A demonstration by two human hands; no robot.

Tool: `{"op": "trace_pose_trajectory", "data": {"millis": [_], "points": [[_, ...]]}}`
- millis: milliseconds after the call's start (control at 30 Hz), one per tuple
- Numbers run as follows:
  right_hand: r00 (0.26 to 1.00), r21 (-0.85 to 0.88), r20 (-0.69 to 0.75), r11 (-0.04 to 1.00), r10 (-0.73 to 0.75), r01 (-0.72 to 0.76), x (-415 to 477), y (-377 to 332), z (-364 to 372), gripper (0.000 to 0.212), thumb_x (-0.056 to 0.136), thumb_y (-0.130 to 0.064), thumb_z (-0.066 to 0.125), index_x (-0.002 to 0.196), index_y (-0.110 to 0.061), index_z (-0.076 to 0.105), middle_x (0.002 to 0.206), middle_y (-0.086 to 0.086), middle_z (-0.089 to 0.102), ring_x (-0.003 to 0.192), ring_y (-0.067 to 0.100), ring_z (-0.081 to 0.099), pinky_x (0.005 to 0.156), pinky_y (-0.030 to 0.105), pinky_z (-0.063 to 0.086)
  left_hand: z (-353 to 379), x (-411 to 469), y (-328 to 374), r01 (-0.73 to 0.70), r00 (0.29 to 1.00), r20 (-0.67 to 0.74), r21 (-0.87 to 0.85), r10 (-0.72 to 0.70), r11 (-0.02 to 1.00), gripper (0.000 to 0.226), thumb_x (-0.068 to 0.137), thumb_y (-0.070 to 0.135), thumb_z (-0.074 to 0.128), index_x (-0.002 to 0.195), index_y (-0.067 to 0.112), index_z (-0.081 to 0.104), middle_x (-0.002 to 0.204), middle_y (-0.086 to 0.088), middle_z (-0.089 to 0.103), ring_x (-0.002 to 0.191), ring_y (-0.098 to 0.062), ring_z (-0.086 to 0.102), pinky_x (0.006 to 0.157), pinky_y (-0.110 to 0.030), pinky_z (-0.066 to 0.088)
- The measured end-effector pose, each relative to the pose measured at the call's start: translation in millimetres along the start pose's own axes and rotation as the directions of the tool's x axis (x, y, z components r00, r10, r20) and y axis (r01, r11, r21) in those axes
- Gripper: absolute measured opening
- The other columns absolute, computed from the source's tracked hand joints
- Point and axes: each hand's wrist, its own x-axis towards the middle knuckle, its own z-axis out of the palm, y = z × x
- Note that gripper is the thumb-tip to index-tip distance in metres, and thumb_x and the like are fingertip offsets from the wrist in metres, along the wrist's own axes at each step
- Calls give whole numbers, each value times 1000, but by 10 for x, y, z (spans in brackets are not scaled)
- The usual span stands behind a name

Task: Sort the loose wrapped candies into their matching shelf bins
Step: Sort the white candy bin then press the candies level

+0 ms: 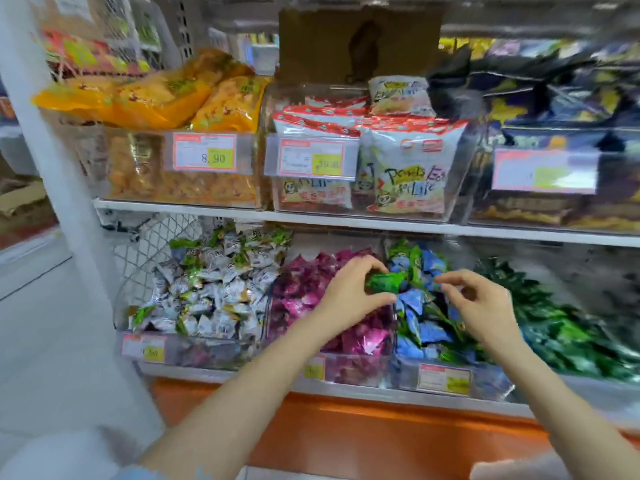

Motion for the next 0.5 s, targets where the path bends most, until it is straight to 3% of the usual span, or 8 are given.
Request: {"op": "trace_pose_trajectory", "data": {"millis": [167, 333, 433, 500], "points": [[993, 112, -59, 989, 107, -99, -58, 237, -314, 15, 88, -7, 61, 82, -19, 68, 78, 1, 69, 69, 14, 61, 65, 13, 43, 442, 704, 365, 24, 989, 144, 109, -40, 994, 60, 86, 32, 65, 137, 14, 38, 136, -11, 48, 121, -28, 49, 91, -31, 40], [996, 50, -11, 995, 85, -84, -43, 291, -310, 14, 87, -8, 62, 82, -20, 68, 78, 0, 68, 72, 11, 60, 64, 12, 42, 339, 532, 155, 1, 997, 73, 201, -16, 980, 39, 90, 30, 58, 126, 17, 50, 121, -10, 59, 110, -27, 55, 83, -33, 45], [995, -2, -2, 995, 99, -99, 13, 293, -189, 18, 86, -7, 63, 82, -24, 67, 78, 1, 68, 74, 17, 61, 70, 28, 46, 206, 267, -50, -17, 1000, 28, 186, 12, 982, 31, 89, 26, 59, 119, 16, 56, 117, -3, 60, 108, -19, 55, 87, -32, 44], [992, -57, -28, 991, 120, -121, 79, 309, -96, 15, 84, -9, 63, 89, -22, 69, 85, 3, 68, 80, 21, 62, 72, 31, 47, 163, 218, -127, -6, 1000, 22, 186, 2, 982, 29, 90, 22, 58, 118, 15, 57, 117, -2, 60, 105, -18, 56, 88, -32, 45]]}}
